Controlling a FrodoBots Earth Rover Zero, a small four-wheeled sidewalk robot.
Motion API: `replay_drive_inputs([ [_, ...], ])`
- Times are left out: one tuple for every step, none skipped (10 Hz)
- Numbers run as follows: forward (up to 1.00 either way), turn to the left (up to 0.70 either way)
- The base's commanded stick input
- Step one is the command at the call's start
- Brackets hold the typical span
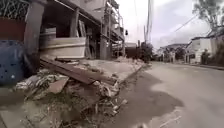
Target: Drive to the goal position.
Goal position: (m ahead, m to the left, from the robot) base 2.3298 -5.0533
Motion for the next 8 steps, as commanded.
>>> replay_drive_inputs([
  [-0.70, 0.00],
  [-0.70, 0.00],
  [-0.70, 0.00],
  [-0.70, 0.00],
  [-0.70, 0.00],
  [-0.70, 0.00],
  [-0.34, 0.00],
  [0.00, 0.00],
])
